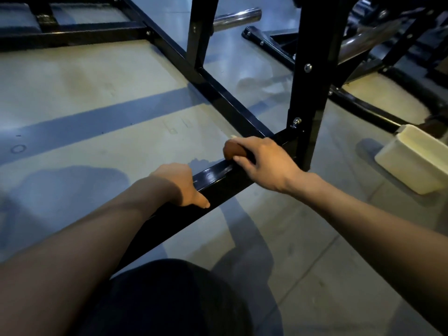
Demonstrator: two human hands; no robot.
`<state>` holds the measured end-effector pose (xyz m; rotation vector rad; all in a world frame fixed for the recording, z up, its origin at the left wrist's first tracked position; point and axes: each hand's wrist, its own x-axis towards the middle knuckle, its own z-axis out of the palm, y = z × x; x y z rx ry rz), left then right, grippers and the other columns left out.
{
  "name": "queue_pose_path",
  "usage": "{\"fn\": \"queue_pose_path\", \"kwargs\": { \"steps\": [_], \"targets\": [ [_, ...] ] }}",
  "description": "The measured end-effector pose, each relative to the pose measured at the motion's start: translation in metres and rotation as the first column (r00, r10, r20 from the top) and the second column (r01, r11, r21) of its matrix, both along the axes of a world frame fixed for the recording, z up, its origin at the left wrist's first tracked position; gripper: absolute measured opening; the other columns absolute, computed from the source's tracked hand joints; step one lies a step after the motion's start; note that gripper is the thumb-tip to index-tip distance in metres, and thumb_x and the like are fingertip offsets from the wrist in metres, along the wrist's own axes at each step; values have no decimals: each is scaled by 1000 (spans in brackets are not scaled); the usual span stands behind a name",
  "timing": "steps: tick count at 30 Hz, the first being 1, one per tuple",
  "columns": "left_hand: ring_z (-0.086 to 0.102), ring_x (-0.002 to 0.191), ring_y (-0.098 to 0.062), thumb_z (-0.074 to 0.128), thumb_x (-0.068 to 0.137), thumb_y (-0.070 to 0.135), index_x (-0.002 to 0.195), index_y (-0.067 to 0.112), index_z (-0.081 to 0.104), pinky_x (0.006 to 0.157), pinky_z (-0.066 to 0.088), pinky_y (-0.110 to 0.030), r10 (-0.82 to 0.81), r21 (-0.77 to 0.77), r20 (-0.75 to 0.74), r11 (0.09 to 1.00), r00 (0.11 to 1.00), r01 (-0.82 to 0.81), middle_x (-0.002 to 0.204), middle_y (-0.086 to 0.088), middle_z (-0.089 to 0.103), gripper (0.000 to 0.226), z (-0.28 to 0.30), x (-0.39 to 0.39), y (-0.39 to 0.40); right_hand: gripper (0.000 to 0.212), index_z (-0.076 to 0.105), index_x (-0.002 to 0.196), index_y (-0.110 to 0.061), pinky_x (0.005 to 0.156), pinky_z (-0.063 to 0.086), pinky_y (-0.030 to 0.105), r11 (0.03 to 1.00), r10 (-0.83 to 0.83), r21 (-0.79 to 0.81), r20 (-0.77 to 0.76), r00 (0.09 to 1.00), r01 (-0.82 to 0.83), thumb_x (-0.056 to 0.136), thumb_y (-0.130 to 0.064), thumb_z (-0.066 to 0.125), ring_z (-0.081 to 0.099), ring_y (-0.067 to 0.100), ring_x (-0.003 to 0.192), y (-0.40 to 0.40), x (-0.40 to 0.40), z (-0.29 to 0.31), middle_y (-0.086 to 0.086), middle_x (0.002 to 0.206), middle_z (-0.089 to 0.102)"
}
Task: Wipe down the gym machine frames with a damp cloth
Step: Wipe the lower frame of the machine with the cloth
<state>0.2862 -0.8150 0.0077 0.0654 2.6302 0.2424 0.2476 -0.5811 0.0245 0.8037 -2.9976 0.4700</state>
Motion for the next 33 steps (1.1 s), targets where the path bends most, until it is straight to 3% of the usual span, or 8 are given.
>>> {"fn": "queue_pose_path", "kwargs": {
  "steps": [3, 7, 10, 14, 17, 22, 27, 33],
  "targets": [
    [58, 75, -20, 77, 65, 79, 92, 25, 54, 67, 44, -29, -12, 5, -13, 1000, 1000, 12, 76, 5, 54, 64, 0, 1, -2, 52, 42, 153, -34, 101, 50, 42, 986, 160, 44, -3, 987, -160, 104, -45, 54, 59, 19, 118, 8, 15, 1, -7, 139, 61],
    [57, 70, -17, 79, 65, 76, 94, 20, 59, 67, 46, -29, -15, 30, 8, 999, 1000, 15, 78, 2, 58, 66, 0, 0, -2, 43, 43, 145, -42, 87, 59, 53, 988, -148, 25, -100, 984, 151, 103, -45, 54, 61, 28, 117, 13, -1, -1, -4, 133, 63],
    [59, 72, -18, 78, 65, 78, 96, 19, 59, 68, 47, -29, -12, 16, 6, 1000, 1000, 12, 79, 2, 58, 68, 1, -1, 0, 36, 49, 137, -40, 87, 58, 51, 991, -120, 43, -99, 988, 124, 102, -39, 57, 60, 32, 112, -14, 3, -2, 1, 128, 65],
    [58, 71, -17, 77, 64, 79, 82, 25, 53, 66, 46, -30, 0, 20, -6, 1000, 1000, 0, 78, 4, 58, 63, -3, 1, -4, 49, 49, 151, -27, 107, 44, 29, 986, 164, 36, -45, 986, -162, 104, -39, 58, 59, 19, 121, 1, 18, 6, -2, 141, 64],
    [59, 72, -17, 77, 63, 80, 90, 22, 59, 66, 47, -30, 0, 41, 0, 999, 1000, 0, 80, 3, 60, 67, -3, 1, -7, 51, 50, 151, -24, 105, 33, 6, 995, 81, -47, -81, 993, -85, 103, -38, 61, 59, 13, 122, 32, 16, 4, -1, 141, 63],
    [64, 78, -20, 77, 63, 79, 106, 19, 67, 68, 48, -30, 8, 54, 7, 999, 1000, -9, 86, 1, 64, 75, 0, 1, -5, 46, 53, 146, -30, 103, 53, 45, 989, -147, -47, -89, 985, 144, 102, -41, 61, 64, 29, 118, 3, -2, -2, 4, 136, 67],
    [60, 75, -20, 76, 61, 81, 96, 23, 61, 68, 46, -29, 23, 10, -24, 1000, 999, -23, 79, 4, 58, 69, -4, 2, -6, 56, 39, 155, -34, 84, 58, 42, 990, 112, 102, -146, 983, -98, 103, -49, 52, 58, 23, 115, -5, 41, -3, -5, 143, 58],
    [63, 79, -22, 79, 60, 79, 97, 21, 62, 69, 48, -30, 21, 39, 3, 999, 1000, -21, 86, 0, 63, 71, -4, 0, -5, 44, 51, 144, -34, 90, 57, 49, 980, -183, 58, -137, 974, 192, 102, -44, 56, 61, 30, 117, 9, -6, 4, 0, 134, 64]
  ]
}}
